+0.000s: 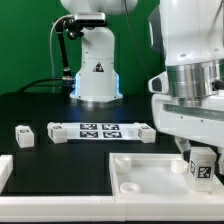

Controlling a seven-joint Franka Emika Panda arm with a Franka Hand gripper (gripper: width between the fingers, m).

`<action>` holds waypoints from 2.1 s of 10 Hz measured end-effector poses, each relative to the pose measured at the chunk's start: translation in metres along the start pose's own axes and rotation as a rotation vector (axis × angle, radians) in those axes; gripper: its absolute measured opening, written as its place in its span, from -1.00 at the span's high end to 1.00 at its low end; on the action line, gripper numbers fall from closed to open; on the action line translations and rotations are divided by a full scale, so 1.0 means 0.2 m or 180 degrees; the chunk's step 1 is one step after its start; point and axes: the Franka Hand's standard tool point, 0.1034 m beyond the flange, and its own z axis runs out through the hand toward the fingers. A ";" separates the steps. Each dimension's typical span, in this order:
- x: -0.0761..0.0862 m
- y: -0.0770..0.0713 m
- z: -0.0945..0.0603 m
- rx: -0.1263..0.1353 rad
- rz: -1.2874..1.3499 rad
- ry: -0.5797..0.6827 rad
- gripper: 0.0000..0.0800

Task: Assemble square table

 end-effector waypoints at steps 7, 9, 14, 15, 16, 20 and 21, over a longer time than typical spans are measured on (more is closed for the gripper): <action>0.04 -0.02 -0.07 -0.0291 -0.2781 -0.0096 -0.62; 0.04 -0.02 -0.06 -0.0282 -0.2541 -0.0069 -0.57; 0.04 -0.01 -0.05 -0.0271 -0.1281 -0.0005 0.27; 0.04 -0.01 -0.05 -0.0231 -0.0619 0.0043 0.27; 0.03 -0.01 -0.05 -0.0177 -0.0044 0.0023 0.27; 0.03 -0.02 -0.04 -0.0081 0.1708 -0.0077 0.27; 0.03 -0.02 -0.04 -0.0082 0.1792 -0.0078 0.27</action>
Offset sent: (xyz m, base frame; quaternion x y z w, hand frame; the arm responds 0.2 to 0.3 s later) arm 0.0000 0.0000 0.0000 0.0000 0.0000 -0.1938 0.9810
